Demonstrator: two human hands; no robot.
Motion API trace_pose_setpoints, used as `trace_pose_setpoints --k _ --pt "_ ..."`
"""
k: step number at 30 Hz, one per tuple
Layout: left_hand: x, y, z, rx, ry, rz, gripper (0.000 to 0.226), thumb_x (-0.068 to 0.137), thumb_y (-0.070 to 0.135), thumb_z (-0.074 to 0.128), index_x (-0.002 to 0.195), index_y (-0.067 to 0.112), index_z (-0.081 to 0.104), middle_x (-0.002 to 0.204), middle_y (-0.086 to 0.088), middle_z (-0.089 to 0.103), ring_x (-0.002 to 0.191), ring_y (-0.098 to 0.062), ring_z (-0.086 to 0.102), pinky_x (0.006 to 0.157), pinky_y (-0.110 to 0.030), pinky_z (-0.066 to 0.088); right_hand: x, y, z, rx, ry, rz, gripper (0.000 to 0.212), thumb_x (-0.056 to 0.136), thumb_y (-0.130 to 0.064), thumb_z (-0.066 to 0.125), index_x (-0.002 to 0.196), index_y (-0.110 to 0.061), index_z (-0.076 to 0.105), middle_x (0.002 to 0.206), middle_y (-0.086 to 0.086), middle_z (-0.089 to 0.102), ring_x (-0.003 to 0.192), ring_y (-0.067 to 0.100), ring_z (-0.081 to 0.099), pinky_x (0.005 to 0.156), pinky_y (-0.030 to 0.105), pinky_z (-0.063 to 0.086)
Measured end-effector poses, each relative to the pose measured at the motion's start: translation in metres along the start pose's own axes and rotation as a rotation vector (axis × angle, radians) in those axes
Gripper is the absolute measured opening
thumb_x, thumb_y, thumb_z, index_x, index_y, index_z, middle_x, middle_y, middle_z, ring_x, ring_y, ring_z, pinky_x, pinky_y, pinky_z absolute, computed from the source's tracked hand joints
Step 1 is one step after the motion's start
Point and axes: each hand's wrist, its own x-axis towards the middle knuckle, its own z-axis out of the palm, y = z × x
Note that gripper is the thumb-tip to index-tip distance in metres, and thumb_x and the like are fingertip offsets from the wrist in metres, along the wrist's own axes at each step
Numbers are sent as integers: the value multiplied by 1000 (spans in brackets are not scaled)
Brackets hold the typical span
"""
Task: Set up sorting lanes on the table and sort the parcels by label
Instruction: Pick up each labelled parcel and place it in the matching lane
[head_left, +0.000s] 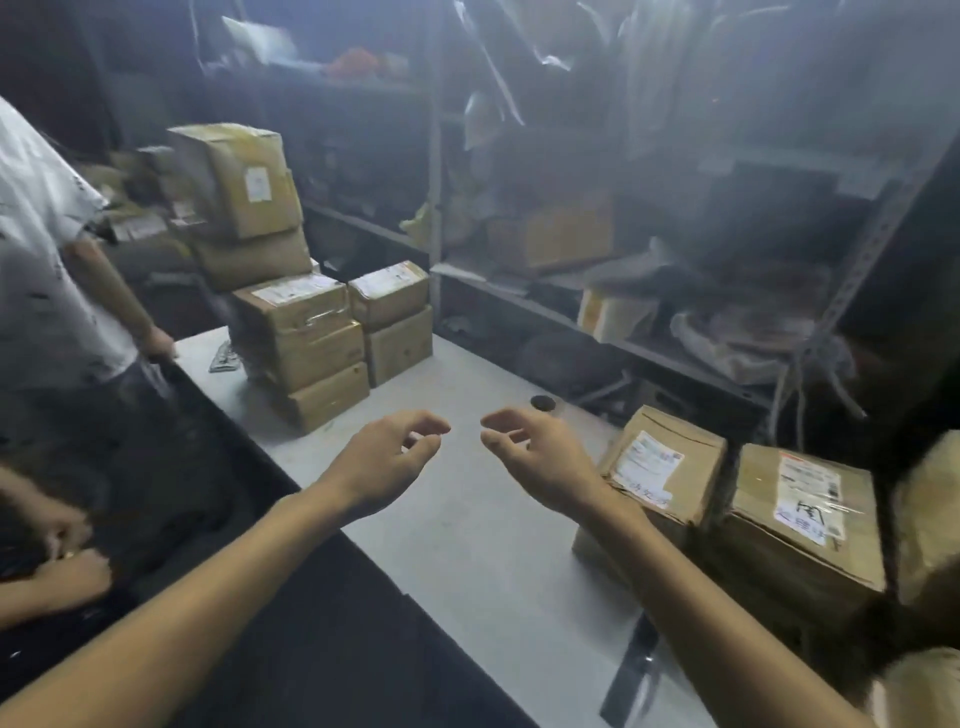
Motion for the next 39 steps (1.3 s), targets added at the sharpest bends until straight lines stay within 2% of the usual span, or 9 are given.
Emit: trace_pose_setpoints --k 8,14,19,25,26,29,34,37,39 --pt "58 -80 -23 -16 16 -96 27 101 28 48 123 24 63 123 8 63 108 -7 58 94 -27 48 96 -2 68 -15 -100 9 26 97 -37 59 116 -24 69 115 -5 71 105 14 64 88 31 52" --pt "150 -139 -26 1 7 -131 26 101 27 48 124 25 62 124 8 62 109 -5 56 93 -26 49 204 30 109 44 -122 66 25 97 -38 58 116 -26 69 116 -7 70 106 13 65 88 31 53" --pt "238 -176 -41 63 -42 -131 28 98 25 52 125 26 60 126 9 59 115 -7 53 102 -33 46 295 47 127 132 -134 147 26 99 -37 57 118 -23 67 118 -5 68 102 11 63 82 26 50" --pt "346 -216 -57 142 -45 -47 33 90 19 61 123 23 62 122 9 58 107 -4 50 93 -22 39 380 61 149 208 -149 224 24 99 -38 57 117 -25 66 111 -10 65 94 3 61 81 24 53" --pt "364 -223 -58 163 -45 -34 34 88 19 61 123 22 62 124 7 58 110 -6 50 97 -24 39 392 64 153 216 -147 234 24 98 -38 57 117 -25 66 110 -10 65 93 1 61 81 25 54" --pt "417 -242 -60 251 -44 3 43 81 31 56 123 24 61 128 1 58 122 -18 49 106 -42 40 426 71 165 208 -132 269 27 99 -38 57 120 -24 65 111 -10 64 93 3 61 83 27 53" --pt "486 -267 -59 518 47 -19 54 84 30 64 136 30 48 150 -6 34 138 -26 27 114 -45 23 475 81 176 225 -100 341 27 100 -40 55 121 -26 64 107 -16 58 86 -6 57 75 15 47" --pt "514 -280 -54 674 86 -69 70 83 39 66 144 29 36 158 -14 16 143 -36 16 117 -50 15 491 89 181 254 -85 367 26 100 -41 55 121 -28 63 103 -21 57 89 -8 56 69 9 43" --pt "525 -284 -49 745 48 -125 84 81 46 67 150 28 22 159 -19 9 144 -40 13 117 -53 9 498 93 183 270 -81 379 25 100 -40 55 121 -28 63 102 -24 57 91 -8 56 70 9 43"
